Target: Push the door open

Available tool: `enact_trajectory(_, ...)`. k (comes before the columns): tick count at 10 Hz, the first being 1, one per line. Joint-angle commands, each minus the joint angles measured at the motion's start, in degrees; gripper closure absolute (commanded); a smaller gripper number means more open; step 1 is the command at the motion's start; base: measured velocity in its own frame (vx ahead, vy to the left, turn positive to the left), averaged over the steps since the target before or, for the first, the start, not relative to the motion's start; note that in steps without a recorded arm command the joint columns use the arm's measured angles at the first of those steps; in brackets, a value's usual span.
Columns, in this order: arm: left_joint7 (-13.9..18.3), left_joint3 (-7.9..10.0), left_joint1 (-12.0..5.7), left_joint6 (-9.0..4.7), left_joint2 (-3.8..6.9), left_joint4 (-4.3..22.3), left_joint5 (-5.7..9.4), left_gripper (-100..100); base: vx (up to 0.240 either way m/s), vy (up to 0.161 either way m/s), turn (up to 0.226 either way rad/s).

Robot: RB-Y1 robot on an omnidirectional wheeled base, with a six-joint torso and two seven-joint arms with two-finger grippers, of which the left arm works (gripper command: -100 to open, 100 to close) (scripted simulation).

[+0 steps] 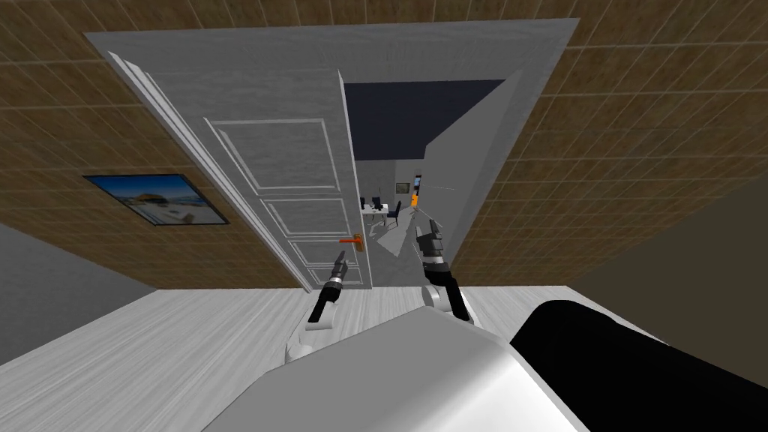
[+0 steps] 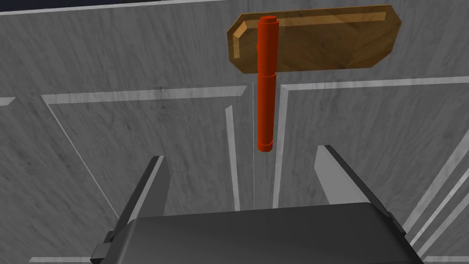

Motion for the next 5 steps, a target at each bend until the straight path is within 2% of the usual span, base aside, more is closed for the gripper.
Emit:
enact_trajectory(1,0.8,-0.9,-1.36,1.56,0.22,2.2,0.03,-100,0.116,0.175,-0.096)
enact_trajectory(3,1.1,-1.36,-2.17,2.11,0.3,3.7,0.04,-100,0.106,0.128,-0.062)
enact_trajectory(4,0.9,-1.24,-1.63,2.16,0.33,2.7,0.03,-100,0.036,0.049,-0.012)
enact_trajectory(5,1.0,-0.96,-2.05,2.1,0.17,3.4,0.07,-100,0.136,-0.007,-0.03)
